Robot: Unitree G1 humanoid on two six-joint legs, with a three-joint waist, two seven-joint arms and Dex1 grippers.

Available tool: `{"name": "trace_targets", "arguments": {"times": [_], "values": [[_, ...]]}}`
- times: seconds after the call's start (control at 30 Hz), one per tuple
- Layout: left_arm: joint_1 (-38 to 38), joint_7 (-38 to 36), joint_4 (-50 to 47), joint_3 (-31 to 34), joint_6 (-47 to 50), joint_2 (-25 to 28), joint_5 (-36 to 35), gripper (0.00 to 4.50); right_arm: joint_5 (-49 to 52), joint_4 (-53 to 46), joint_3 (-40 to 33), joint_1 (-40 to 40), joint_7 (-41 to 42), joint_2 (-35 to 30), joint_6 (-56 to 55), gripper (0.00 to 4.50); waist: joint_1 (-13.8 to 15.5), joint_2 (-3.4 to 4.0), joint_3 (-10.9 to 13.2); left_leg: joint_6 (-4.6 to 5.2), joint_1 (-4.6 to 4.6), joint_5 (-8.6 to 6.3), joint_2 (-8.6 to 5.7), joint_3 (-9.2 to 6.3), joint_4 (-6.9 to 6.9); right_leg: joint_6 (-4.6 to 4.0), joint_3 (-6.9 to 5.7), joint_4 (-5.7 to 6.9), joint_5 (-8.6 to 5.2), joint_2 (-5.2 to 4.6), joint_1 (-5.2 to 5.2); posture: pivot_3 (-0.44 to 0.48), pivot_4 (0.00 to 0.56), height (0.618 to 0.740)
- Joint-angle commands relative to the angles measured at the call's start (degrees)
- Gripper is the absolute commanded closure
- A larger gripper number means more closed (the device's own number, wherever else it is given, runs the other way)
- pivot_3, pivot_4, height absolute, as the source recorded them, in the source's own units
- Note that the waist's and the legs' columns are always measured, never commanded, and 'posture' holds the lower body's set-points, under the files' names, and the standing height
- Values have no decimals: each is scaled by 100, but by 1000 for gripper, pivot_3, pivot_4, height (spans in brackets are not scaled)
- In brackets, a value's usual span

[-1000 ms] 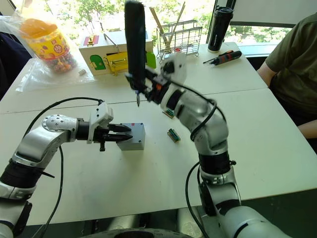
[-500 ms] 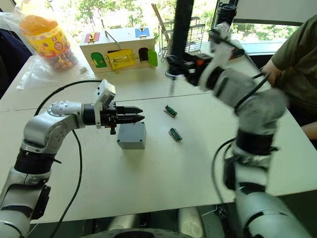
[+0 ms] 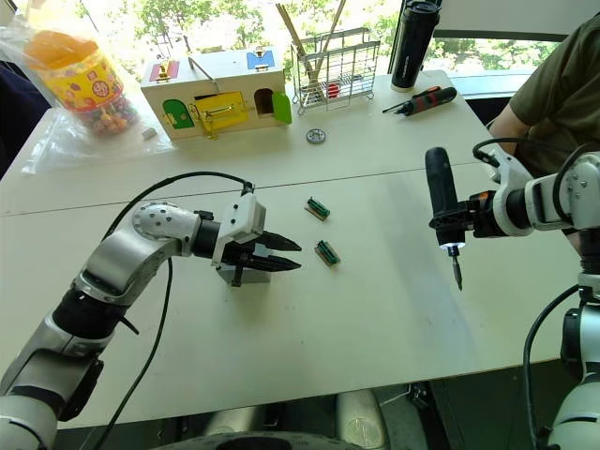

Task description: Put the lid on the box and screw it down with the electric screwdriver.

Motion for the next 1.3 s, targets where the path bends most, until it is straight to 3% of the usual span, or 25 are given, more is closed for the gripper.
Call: {"name": "trace_targets", "arguments": {"times": [0.03, 0.27, 0.5, 0.57, 0.73, 1.0, 1.3], "values": [[151, 74, -395, 74, 46, 42, -33, 3121, -163, 217, 385, -251, 463, -98, -161, 2726, 21, -2, 2, -3, 0, 2, 0, 0, 1, 0, 0, 0, 0, -1, 1, 0, 150, 740], [458, 167, -554, -70, 35, 238, 246, 3121, -650, 474, 1641, -455, 1344, -97, -596, 2726, 148, -2, 14, -7, 0, 4, -4, 0, 11, 0, 0, 0, 0, -2, 2, 0, 150, 740], [535, 332, -577, -32, 70, 131, 311, 3121, -1223, 1054, 2188, -767, 1852, 149, -963, 2726, 176, -8, 18, -16, -1, 9, -6, -3, 19, 0, -3, -1, 0, -2, 7, 0, 150, 740], [554, 361, -591, -33, 81, 109, 309, 3174, -1349, 1142, 2282, -822, 1964, 206, -1040, 1695, 171, -9, 19, -17, -1, 9, -6, -3, 20, 1, -3, -1, 1, -2, 8, 0, 150, 740], [580, 430, -505, 115, 90, 132, 276, 3174, -1610, 1193, 2392, -889, 2198, 243, -1130, 21, 169, -9, 19, -24, 0, 13, -4, -5, 18, 1, -4, 0, 1, -1, 7, 0, 150, 740], [458, 496, -96, 1133, 371, 294, -244, 3174, -2002, 1455, 1962, -1304, 2247, 365, -1608, 21, 167, -10, 20, -27, -1, 15, -6, -5, 16, 1, -4, 2, 1, -2, 1, 0, 150, 740], [425, 538, 788, 1989, 378, 893, -324, 3174, -1638, 53, 817, -1415, 2250, 462, -1847, 21, 152, -7, 22, -33, -1, 18, -4, -6, 8, 1, -4, 6, 1, -1, -8, 0, 150, 740]]}}
